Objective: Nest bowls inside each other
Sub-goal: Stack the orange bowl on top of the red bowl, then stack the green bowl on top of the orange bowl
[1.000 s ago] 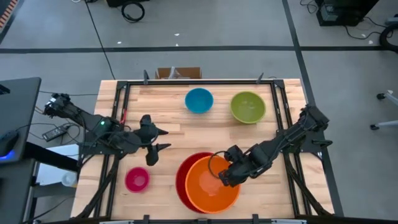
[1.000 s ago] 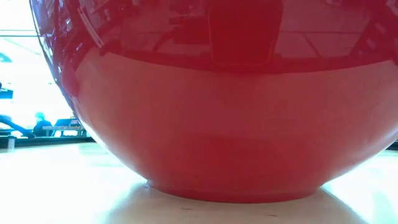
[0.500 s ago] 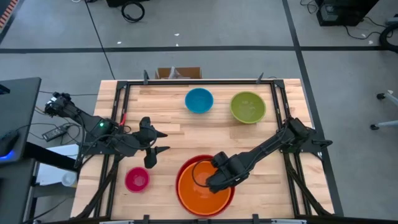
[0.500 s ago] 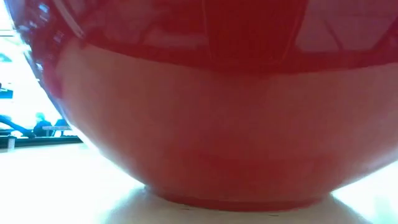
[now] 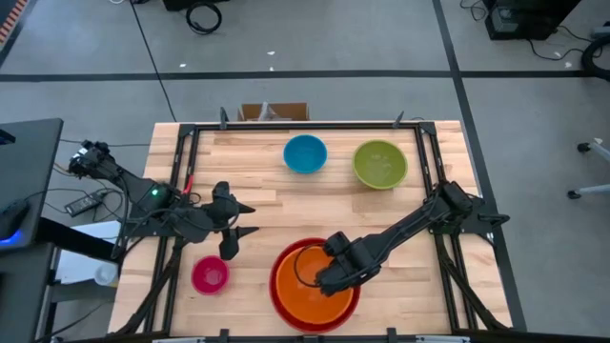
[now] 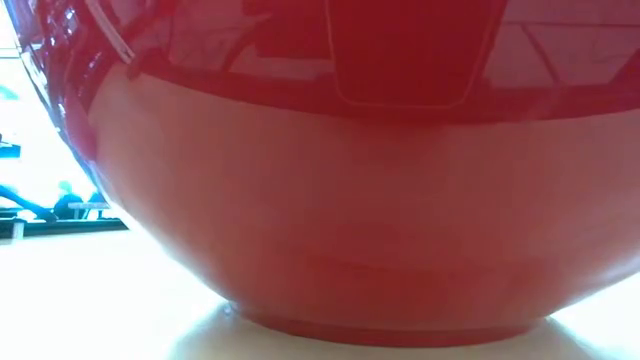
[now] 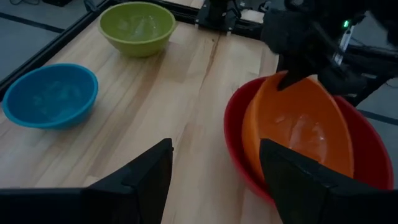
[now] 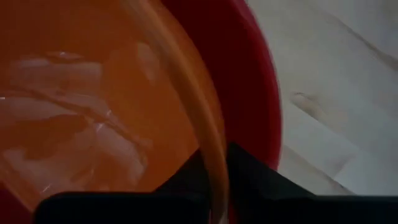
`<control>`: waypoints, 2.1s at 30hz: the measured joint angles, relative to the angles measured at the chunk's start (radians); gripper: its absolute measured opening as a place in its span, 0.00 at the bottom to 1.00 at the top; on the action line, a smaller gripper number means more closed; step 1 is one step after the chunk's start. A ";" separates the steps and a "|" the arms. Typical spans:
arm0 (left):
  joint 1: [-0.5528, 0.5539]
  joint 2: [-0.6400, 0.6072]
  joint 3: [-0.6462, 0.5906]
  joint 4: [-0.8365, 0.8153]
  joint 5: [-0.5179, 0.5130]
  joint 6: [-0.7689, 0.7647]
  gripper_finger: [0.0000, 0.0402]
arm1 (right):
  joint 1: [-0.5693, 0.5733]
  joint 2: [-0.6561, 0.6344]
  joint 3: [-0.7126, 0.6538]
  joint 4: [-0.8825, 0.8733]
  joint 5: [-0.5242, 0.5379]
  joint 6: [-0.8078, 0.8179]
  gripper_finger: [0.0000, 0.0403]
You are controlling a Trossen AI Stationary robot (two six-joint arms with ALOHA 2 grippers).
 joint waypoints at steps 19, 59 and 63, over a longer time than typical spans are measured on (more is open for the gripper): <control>-0.017 0.000 0.000 -0.021 0.002 -0.055 0.60 | 0.015 -0.103 0.145 -0.112 0.136 -0.031 0.40; 0.284 0.034 -0.001 -0.034 -0.073 -0.332 0.60 | -1.149 -0.327 -0.405 0.040 0.180 -1.133 0.40; 0.307 0.065 -0.002 -0.042 -0.079 -0.302 0.60 | -1.210 -0.327 -0.441 0.040 0.178 -1.182 0.40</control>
